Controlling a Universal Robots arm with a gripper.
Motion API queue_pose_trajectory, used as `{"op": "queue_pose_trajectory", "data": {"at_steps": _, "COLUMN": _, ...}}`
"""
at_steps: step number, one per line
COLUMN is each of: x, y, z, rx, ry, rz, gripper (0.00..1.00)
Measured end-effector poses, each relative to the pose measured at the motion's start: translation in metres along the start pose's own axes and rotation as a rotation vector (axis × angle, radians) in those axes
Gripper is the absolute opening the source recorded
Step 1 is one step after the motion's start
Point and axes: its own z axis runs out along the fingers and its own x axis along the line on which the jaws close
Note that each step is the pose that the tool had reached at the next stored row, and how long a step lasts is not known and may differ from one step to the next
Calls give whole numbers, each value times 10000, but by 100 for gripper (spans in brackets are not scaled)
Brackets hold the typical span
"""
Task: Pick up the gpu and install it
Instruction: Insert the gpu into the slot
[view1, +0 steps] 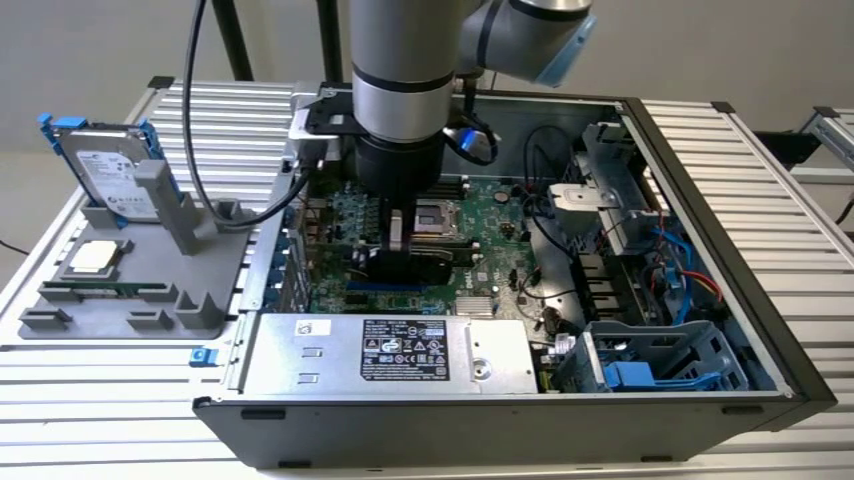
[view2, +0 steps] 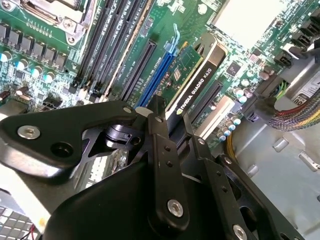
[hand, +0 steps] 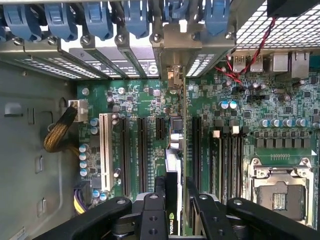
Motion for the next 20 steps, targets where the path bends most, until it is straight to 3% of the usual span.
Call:
{"op": "queue_pose_trajectory", "data": {"at_steps": 9, "x": -2, "y": 12, "z": 26, "rx": -32, "ry": -53, "rz": 1, "gripper": 0}}
{"op": "queue_pose_trajectory", "data": {"at_steps": 20, "x": 0, "y": 18, "z": 23, "rx": -58, "ry": -46, "rz": -1, "gripper": 0}}
